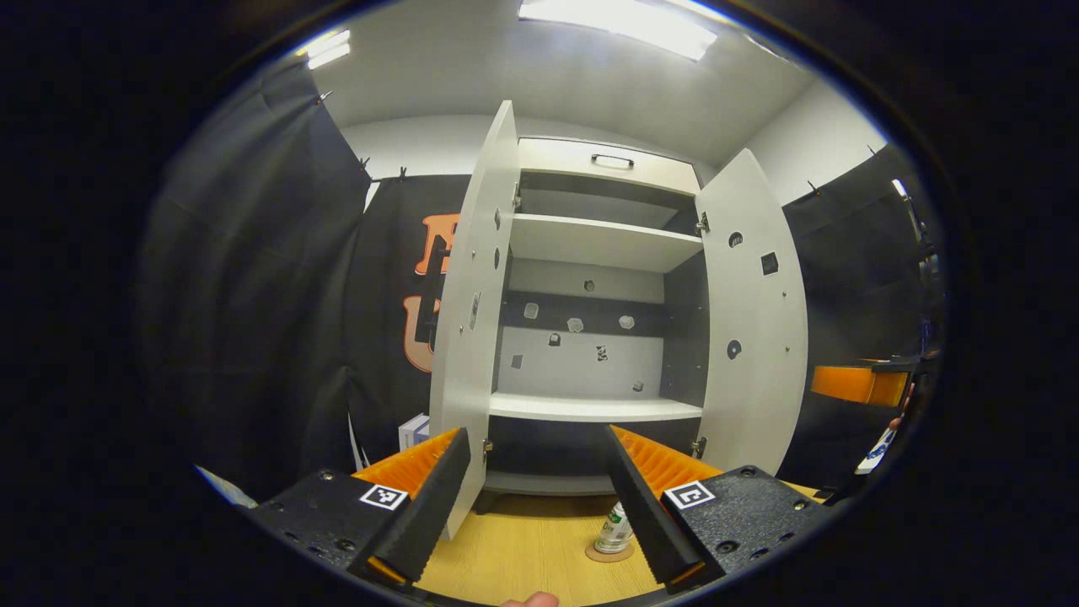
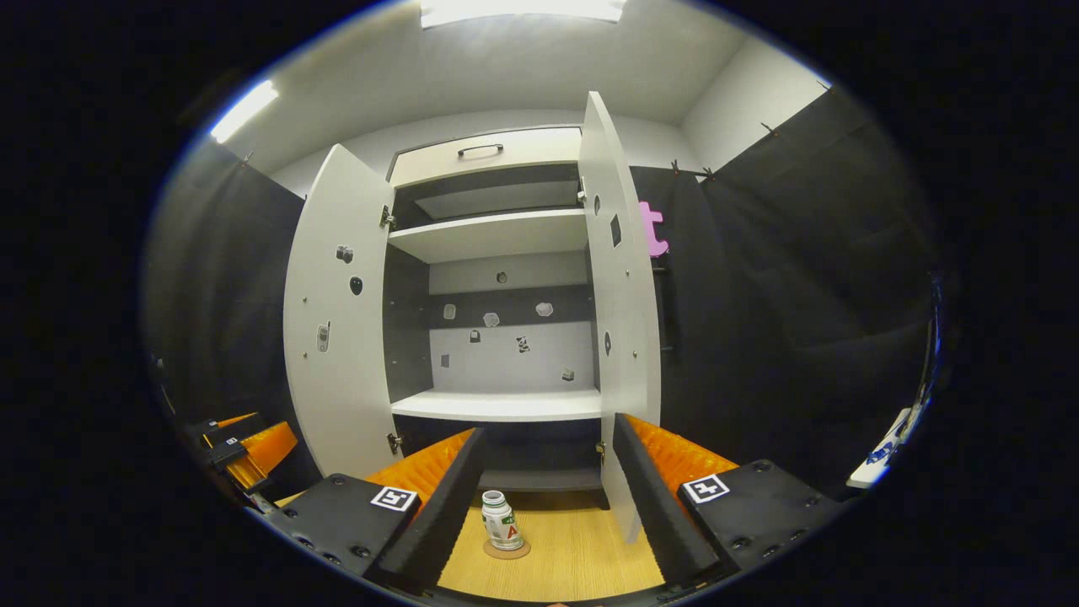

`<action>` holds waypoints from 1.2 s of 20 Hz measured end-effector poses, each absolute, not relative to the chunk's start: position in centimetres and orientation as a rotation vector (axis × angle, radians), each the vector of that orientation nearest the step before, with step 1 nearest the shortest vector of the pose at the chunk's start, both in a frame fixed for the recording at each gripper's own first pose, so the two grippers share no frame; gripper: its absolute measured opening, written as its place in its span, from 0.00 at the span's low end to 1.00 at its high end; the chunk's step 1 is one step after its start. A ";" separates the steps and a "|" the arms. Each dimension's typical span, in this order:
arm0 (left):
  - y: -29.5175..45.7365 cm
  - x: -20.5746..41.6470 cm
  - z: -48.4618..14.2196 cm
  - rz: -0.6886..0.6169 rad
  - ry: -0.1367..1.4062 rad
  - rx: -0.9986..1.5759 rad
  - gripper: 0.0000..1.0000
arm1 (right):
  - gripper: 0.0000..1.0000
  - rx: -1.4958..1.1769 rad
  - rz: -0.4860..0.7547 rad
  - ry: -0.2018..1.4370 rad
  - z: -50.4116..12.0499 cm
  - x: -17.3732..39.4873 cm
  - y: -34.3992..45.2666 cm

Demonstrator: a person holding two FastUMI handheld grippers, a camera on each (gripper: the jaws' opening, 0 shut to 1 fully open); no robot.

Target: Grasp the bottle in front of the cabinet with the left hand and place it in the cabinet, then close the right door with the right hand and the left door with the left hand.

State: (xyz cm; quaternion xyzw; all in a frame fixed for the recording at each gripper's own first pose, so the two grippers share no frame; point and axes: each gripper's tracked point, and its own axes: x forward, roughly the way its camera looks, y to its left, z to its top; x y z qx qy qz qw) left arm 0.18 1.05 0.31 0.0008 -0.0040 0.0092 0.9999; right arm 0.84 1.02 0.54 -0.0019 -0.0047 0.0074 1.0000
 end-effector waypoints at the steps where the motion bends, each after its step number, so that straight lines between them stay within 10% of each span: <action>1: 1.0 0.3 0.3 0.016 -0.006 0.001 0.96 | 0.98 -0.003 0.014 -0.010 0.7 0.9 1.0; 16: -5.9 5.8 -0.8 -0.184 -0.005 -0.099 0.95 | 0.98 -0.043 -0.018 -0.033 2.3 1.3 -0.2; 24: -13.4 11.4 -15.3 -0.312 0.200 -0.113 0.96 | 0.98 -0.089 -0.084 -0.025 2.6 0.7 -2.5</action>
